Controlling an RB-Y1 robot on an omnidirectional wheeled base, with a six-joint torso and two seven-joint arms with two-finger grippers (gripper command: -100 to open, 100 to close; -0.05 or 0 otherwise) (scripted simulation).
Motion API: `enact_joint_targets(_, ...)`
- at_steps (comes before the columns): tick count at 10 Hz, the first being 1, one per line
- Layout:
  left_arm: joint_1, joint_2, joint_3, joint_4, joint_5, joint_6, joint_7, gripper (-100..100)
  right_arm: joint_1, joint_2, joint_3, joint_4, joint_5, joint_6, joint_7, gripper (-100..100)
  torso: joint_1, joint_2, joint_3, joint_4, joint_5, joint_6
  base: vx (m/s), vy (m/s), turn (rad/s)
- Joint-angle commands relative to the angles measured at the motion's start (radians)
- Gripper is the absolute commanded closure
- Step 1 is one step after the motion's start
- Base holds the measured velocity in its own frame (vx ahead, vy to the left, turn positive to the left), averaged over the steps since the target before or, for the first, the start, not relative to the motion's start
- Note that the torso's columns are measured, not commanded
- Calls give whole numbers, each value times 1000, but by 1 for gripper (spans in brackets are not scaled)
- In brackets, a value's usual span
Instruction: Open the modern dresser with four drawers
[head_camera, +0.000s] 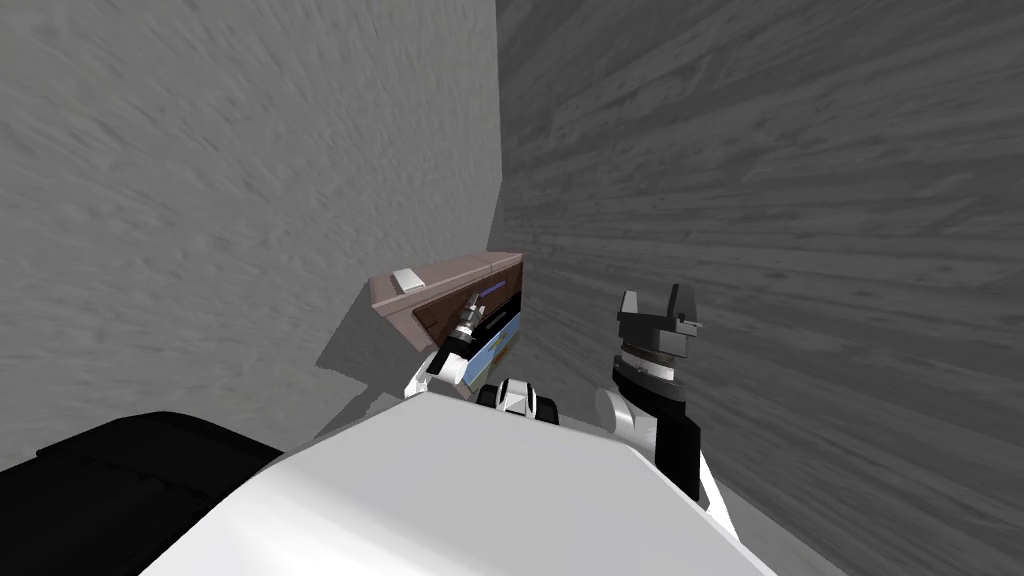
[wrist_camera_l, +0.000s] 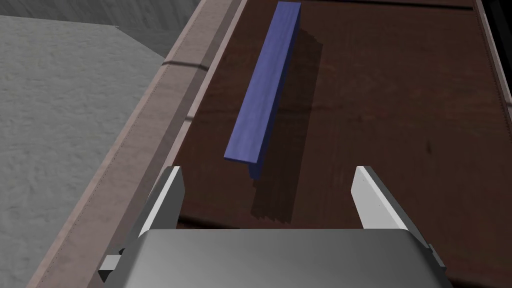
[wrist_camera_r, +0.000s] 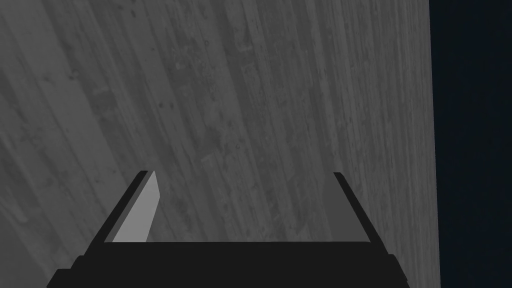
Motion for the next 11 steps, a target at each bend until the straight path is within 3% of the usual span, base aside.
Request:
enact_joint_targets(1,7,4,2,-48,1,41,4,-100,0,0,0,0,0,0,0,0,-1,-2,-1,0,0,0,95,-6,-10)
enact_joint_targets(2,5,4,3,-36,2,29,4,-100,0,0,0,0,0,0,0,0,0,-4,-2,-1,0,0,41,1,-1)
enact_joint_targets(3,1,1,1,-11,0,9,1,100,0,0,0,0,0,0,0,0,1,-1,0,0,0,0,-45,1,10)
enact_joint_targets(7,16,-2,-8,-57,-4,40,-1,100,0,0,0,0,0,0,0,0,-7,-2,-1,-1,-2,1,-54,-116,8)
enact_joint_targets(9,18,-3,-9,-61,-4,42,-1,100,0,0,0,0,0,0,0,0,0,0,0,0,0,0,-61,-131,3)
enact_joint_targets(10,21,5,-7,-72,-1,56,3,-100,0,0,0,0,0,0,0,0,7,-2,-1,0,2,0,32,93,-4)
enact_joint_targets(11,22,8,-7,-75,0,60,5,-100,0,0,0,0,0,0,0,0,15,-6,-3,-1,4,0,62,161,-13)
